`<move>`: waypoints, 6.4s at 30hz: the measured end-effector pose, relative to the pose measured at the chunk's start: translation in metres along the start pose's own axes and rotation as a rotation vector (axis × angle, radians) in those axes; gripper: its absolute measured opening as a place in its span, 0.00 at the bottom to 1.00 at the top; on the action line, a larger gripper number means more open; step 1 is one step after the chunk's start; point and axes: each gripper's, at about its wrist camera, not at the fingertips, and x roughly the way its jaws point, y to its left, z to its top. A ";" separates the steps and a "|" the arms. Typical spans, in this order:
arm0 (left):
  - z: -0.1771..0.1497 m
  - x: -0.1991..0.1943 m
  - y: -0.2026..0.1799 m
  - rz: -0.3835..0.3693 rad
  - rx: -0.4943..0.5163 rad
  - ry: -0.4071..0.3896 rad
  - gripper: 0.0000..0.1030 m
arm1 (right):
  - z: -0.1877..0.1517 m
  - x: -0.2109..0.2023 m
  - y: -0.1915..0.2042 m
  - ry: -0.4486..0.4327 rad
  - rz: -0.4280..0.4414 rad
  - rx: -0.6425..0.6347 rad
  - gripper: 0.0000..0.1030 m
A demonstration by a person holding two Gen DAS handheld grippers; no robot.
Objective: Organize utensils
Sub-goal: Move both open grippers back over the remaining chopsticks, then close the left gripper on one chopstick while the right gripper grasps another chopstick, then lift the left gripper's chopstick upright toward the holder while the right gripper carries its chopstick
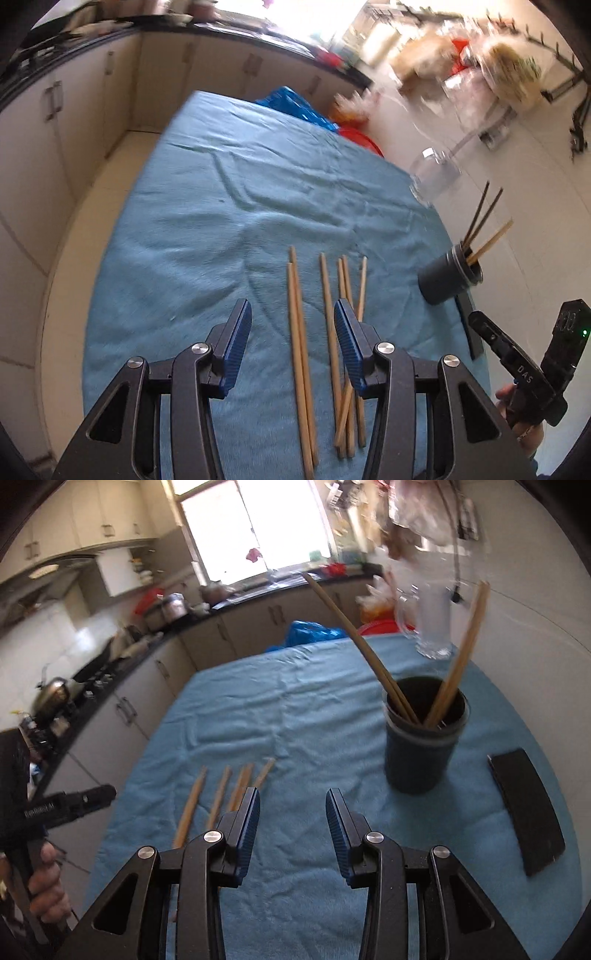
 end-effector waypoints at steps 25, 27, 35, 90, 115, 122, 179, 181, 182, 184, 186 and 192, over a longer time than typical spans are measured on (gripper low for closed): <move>-0.086 -0.055 0.005 0.097 -0.190 -0.006 0.43 | -0.028 0.050 0.033 0.272 0.271 0.028 0.30; -0.083 -0.050 -0.003 0.110 -0.165 0.002 0.43 | -0.021 0.062 0.031 0.280 0.256 0.060 0.29; -0.080 -0.039 0.007 0.116 -0.156 0.027 0.43 | -0.007 0.122 0.031 0.361 0.190 0.127 0.19; -0.008 0.097 -0.026 0.366 0.021 0.207 0.07 | -0.020 0.117 0.013 0.405 0.057 -0.147 0.09; -0.057 -0.073 -0.101 0.176 0.071 -0.205 0.06 | -0.035 -0.054 0.005 -0.109 0.295 -0.090 0.08; -0.069 -0.092 -0.118 0.164 0.078 -0.235 0.06 | -0.038 -0.083 0.000 -0.176 0.289 -0.072 0.08; -0.070 -0.075 -0.171 0.144 0.215 -0.218 0.06 | -0.027 -0.126 -0.051 -0.290 0.243 0.049 0.08; -0.068 -0.069 -0.174 0.142 0.222 -0.211 0.06 | -0.025 -0.127 -0.057 -0.299 0.237 0.064 0.08; -0.067 -0.067 -0.175 0.141 0.225 -0.207 0.06 | -0.024 -0.127 -0.060 -0.301 0.233 0.069 0.08; -0.065 -0.061 -0.178 0.135 0.232 -0.195 0.06 | -0.021 -0.128 -0.067 -0.307 0.219 0.078 0.08; -0.062 -0.055 -0.182 0.127 0.241 -0.186 0.06 | -0.018 -0.129 -0.075 -0.314 0.207 0.090 0.08; -0.051 -0.042 -0.199 0.090 0.273 -0.162 0.06 | -0.005 -0.134 -0.103 -0.349 0.165 0.134 0.08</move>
